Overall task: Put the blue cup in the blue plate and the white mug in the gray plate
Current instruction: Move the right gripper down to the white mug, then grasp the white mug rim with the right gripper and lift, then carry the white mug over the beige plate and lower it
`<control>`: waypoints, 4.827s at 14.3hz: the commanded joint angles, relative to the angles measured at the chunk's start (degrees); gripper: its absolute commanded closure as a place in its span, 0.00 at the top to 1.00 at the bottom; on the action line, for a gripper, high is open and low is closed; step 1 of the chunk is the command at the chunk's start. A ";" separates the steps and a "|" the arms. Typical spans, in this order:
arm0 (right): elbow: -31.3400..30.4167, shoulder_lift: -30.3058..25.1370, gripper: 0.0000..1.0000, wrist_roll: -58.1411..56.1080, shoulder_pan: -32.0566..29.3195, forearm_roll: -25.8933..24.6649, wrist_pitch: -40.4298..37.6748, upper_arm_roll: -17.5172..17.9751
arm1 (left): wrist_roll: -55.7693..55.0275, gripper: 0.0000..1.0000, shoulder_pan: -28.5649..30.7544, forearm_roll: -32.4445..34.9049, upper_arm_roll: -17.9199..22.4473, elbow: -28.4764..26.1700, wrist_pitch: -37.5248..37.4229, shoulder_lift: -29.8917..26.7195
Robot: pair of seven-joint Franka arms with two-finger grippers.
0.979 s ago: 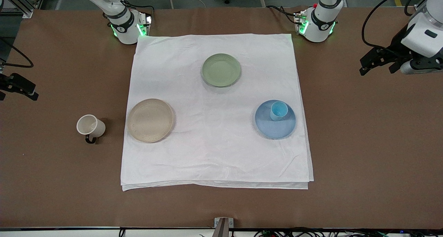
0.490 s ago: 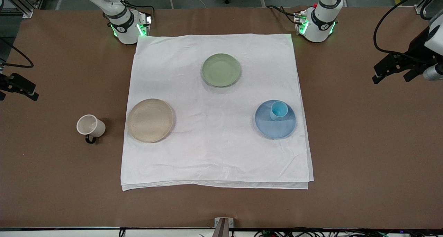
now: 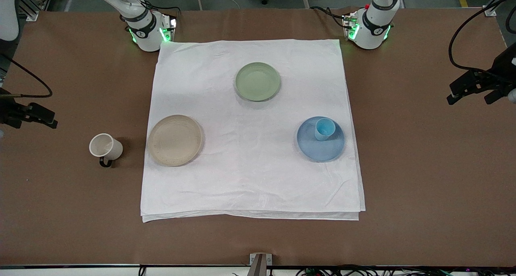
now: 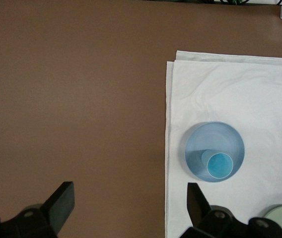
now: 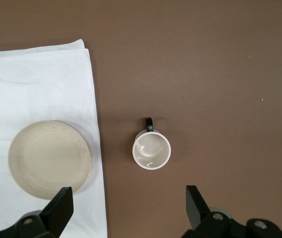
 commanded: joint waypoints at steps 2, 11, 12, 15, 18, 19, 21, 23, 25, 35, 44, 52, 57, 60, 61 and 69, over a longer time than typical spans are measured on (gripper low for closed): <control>0.21 6.84 1.00 -0.07 0.29 0.57 7.53 -0.55 | 0.51 1.00 -0.21 -0.28 -0.10 1.40 -1.07 0.20; 0.13 22.94 1.00 -4.45 -3.32 0.66 17.41 -0.55 | 0.59 1.00 -0.04 -0.36 -0.10 1.49 -1.07 0.11; -0.31 23.73 1.00 -6.12 -3.93 0.66 17.14 -0.55 | 0.68 1.00 -0.04 -0.36 -0.10 1.49 -1.07 0.11; -0.31 26.54 1.00 -6.40 -4.02 0.74 17.84 -0.55 | 0.33 1.00 0.05 -0.36 -0.10 1.49 -1.07 0.20; -1.80 27.77 1.00 -6.58 -3.76 0.66 18.28 -0.55 | 0.07 1.00 0.05 -0.36 -0.01 1.40 -1.07 0.29; -2.94 27.95 0.99 -6.58 -3.59 0.66 18.46 -0.55 | 0.07 1.00 0.14 -0.36 -0.10 1.40 -1.07 0.20; -3.74 28.39 0.98 -6.58 -3.32 0.66 19.16 -0.55 | -0.02 1.00 0.14 -0.36 -0.01 1.40 -1.07 0.29; -4.70 28.57 0.97 -6.75 -3.32 0.48 18.73 -0.55 | -0.02 1.00 0.14 -0.36 -0.01 1.40 -1.07 0.29; -5.67 28.57 0.95 -6.75 -2.97 0.04 18.81 -0.55 | -0.11 1.00 0.14 -0.36 -0.01 1.40 -1.07 0.29; -5.94 30.41 0.62 -6.05 -2.97 0.22 20.66 -0.55 | -0.11 1.00 0.23 -0.36 -0.01 1.31 -1.07 0.38; -4.98 30.33 0.00 -6.31 -3.32 2.41 20.13 -0.46 | -0.19 1.00 0.23 -0.36 -0.01 1.31 -1.07 0.73; -3.47 23.04 0.00 -1.07 4.22 4.07 7.84 0.15 | -0.19 1.00 0.23 -0.36 -0.01 1.31 -1.07 0.82; -6.20 21.18 0.00 5.63 11.61 10.04 8.17 0.06 | -0.19 1.00 0.23 -0.36 -0.01 1.31 -1.07 0.82; -9.53 21.54 0.00 7.38 14.42 10.68 14.48 0.06 | -0.19 1.00 0.23 -0.36 -0.01 1.31 -1.07 0.82; -10.85 21.71 0.00 9.57 15.56 10.50 16.94 -0.02 | -0.19 1.00 0.23 -0.36 0.07 1.31 -1.07 0.82; -11.04 25.13 0.01 10.38 18.30 10.41 20.12 -0.02 | -0.19 1.00 0.23 -0.36 -0.01 1.31 -1.07 1.08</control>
